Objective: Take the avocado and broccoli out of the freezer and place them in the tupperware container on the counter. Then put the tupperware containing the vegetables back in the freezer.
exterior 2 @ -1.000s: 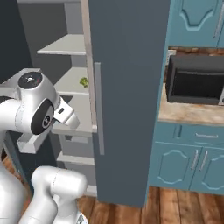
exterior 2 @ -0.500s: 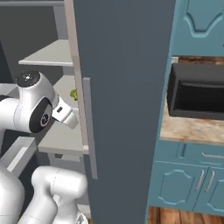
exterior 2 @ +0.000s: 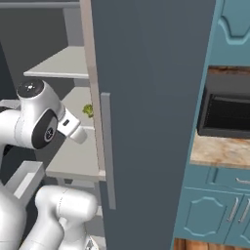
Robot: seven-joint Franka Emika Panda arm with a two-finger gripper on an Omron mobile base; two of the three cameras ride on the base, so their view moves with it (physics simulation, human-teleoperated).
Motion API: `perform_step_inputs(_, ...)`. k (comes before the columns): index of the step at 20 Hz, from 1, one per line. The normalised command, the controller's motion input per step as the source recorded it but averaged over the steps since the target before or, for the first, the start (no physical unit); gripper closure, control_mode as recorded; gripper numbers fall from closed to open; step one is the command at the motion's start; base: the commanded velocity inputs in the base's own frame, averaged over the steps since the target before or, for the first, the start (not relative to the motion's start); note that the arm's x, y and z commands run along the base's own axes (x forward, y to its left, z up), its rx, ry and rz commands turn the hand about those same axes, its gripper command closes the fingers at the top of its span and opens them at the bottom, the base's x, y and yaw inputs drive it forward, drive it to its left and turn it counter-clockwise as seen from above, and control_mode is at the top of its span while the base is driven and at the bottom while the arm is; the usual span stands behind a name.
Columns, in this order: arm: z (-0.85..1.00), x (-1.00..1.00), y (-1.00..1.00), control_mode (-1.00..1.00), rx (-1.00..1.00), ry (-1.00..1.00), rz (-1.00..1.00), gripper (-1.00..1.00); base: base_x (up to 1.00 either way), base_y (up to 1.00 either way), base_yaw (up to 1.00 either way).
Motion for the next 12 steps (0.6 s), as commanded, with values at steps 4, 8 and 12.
perform_step_inputs(4,0.01,0.34,0.00,-1.00,0.02,0.04,0.00,-1.00,0.28,0.00,0.00)
perform_step_inputs(8,0.00,0.83,0.07,-1.00,0.02,0.01,0.07,-1.00,0.00,0.00,0.00)
perform_step_inputs(12,-0.08,0.42,0.31,-1.00,0.00,0.00,0.07,-1.00,0.00,0.00,0.00)
